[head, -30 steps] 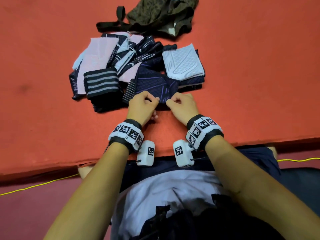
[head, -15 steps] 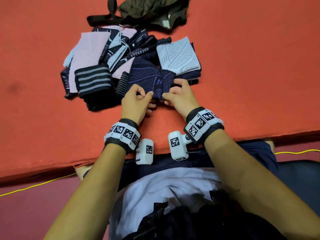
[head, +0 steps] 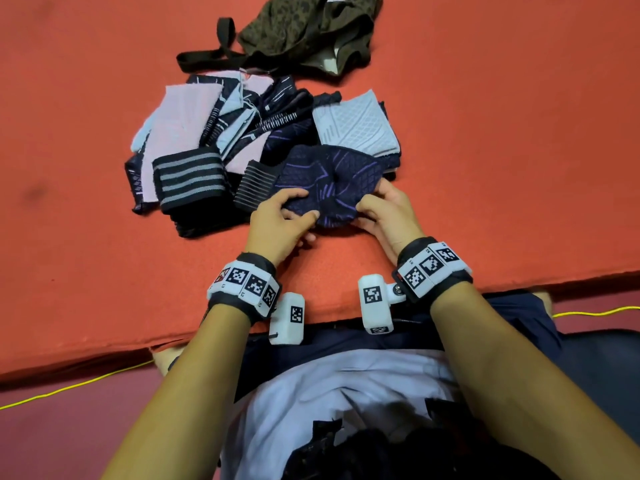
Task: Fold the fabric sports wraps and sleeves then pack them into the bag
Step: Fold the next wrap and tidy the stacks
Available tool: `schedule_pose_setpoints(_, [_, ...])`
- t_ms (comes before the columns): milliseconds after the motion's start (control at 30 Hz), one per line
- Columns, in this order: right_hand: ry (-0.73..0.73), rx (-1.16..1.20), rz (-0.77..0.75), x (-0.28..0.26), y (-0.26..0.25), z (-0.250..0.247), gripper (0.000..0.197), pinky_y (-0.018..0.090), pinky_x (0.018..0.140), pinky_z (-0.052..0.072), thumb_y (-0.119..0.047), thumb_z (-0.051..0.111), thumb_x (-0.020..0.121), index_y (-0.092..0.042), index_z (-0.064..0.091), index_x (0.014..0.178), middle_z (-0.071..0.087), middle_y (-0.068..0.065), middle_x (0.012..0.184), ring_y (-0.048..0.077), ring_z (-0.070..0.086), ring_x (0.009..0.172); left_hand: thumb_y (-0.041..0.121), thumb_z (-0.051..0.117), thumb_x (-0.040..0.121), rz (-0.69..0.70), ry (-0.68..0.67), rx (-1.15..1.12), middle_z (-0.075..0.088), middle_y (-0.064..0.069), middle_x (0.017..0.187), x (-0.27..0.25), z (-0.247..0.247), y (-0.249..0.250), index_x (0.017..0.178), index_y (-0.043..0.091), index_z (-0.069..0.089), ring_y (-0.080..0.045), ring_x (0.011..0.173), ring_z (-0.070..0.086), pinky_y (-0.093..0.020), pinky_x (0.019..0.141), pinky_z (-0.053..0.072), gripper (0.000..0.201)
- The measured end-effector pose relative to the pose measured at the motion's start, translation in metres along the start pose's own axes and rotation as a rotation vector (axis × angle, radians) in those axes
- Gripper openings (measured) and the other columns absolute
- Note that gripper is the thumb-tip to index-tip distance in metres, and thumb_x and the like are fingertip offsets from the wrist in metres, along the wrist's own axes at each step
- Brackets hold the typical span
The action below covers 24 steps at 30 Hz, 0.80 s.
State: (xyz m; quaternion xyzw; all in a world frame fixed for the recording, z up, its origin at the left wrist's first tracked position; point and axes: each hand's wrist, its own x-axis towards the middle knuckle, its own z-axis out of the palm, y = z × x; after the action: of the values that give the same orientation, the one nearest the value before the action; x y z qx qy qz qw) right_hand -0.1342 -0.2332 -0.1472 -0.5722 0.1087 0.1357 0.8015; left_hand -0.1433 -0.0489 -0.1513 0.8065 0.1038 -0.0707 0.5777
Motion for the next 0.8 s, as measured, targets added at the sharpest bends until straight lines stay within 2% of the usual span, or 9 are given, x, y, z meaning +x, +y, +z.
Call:
schedule_pose_setpoints(67, [-0.008,-0.075,0.043,0.000,0.007,0.002,0.029,0.038,0.081,0.059,0.006,0.064,0.087,-0.012,0.061,0.109,0.071,0.010,0.103,0.021,0.069,0.090,0.020,0.073,0.089,-0.023,-0.018,0.046,0.072,-0.012,0.064,0.001,0.000,0.004,0.119,0.015,0.065,-0.023,0.050,0.068,-0.025,0.045,0.048,0.032])
schedule_pose_setpoints(133, [0.039,-0.188,0.014,0.000,0.010,0.004,0.035,0.033,0.078,0.058,0.004,0.071,0.083,-0.013,0.062,0.112,0.074,0.009,0.104,0.019,0.071,0.092,0.026,0.072,0.090,-0.029,-0.008,0.085,0.071,-0.010,0.062,0.001,0.000,0.010,0.113,0.014,0.069,-0.022,0.049,0.067,-0.022,0.042,0.045,0.026])
schedule_pose_setpoints(233, [0.124,-0.138,-0.055,0.001,0.001,-0.001,0.032,0.038,0.077,0.057,0.001,0.071,0.075,-0.021,0.068,0.099,0.074,0.010,0.096,0.024,0.070,0.089,0.028,0.070,0.092,-0.023,-0.011,0.123,0.070,-0.011,0.059,-0.001,-0.002,0.018,0.098,0.014,0.073,-0.021,0.047,0.065,-0.021,0.042,0.044,0.016])
schedule_pose_setpoints(367, [0.197,-0.124,-0.093,0.001,-0.010,-0.014,0.029,0.039,0.072,0.050,-0.001,0.063,0.068,-0.024,0.070,0.083,0.068,0.005,0.082,0.023,0.063,0.080,0.030,0.063,0.096,-0.035,-0.173,0.200,0.069,-0.012,0.057,-0.006,-0.003,0.023,0.088,0.015,0.074,-0.025,0.047,0.064,-0.023,0.042,0.043,0.020])
schedule_pose_setpoints(467, [0.277,-0.195,-0.030,0.002,-0.005,-0.028,0.024,0.042,0.072,0.046,-0.007,0.063,0.060,-0.023,0.071,0.076,0.066,0.003,0.077,0.023,0.061,0.077,0.031,0.060,0.098,-0.075,-0.299,0.283,0.069,-0.013,0.057,-0.008,0.000,0.024,0.090,0.013,0.074,-0.021,0.043,0.062,-0.032,0.049,0.051,0.024])
schedule_pose_setpoints(533, [0.335,-0.261,0.040,0.003,-0.002,-0.036,0.018,0.041,0.071,0.044,-0.013,0.066,0.052,-0.021,0.069,0.068,0.065,0.000,0.071,0.022,0.058,0.071,0.032,0.061,0.098,-0.091,-0.340,0.349,0.068,-0.011,0.055,-0.007,0.001,0.024,0.095,0.016,0.075,-0.017,0.039,0.058,-0.026,0.048,0.052,0.022])
schedule_pose_setpoints(633, [0.337,-0.368,0.077,0.003,-0.008,-0.039,0.014,0.037,0.065,0.038,-0.012,0.065,0.053,-0.021,0.056,0.059,0.055,-0.002,0.062,0.019,0.050,0.063,0.034,0.062,0.096,-0.094,-0.425,0.427,0.062,-0.004,0.047,-0.006,0.001,0.032,0.099,0.024,0.074,-0.013,0.032,0.047,-0.014,0.038,0.037,0.015])
schedule_pose_setpoints(733, [0.312,-0.378,0.068,0.002,-0.016,-0.039,0.016,0.037,0.063,0.037,-0.012,0.061,0.052,-0.022,0.050,0.057,0.052,-0.004,0.060,0.019,0.050,0.063,0.031,0.062,0.096,-0.048,-0.444,0.404,0.059,-0.003,0.046,-0.002,0.003,0.042,0.099,0.023,0.073,-0.012,0.030,0.042,-0.013,0.036,0.033,0.013])
schedule_pose_setpoints(800, [0.305,-0.376,0.053,0.001,-0.016,-0.041,0.018,0.038,0.064,0.037,-0.013,0.060,0.049,-0.021,0.047,0.060,0.051,-0.001,0.063,0.019,0.049,0.065,0.025,0.062,0.096,0.019,-0.384,0.383,0.063,-0.003,0.051,0.005,0.008,0.043,0.099,0.019,0.071,-0.012,0.033,0.048,-0.015,0.040,0.037,0.012])
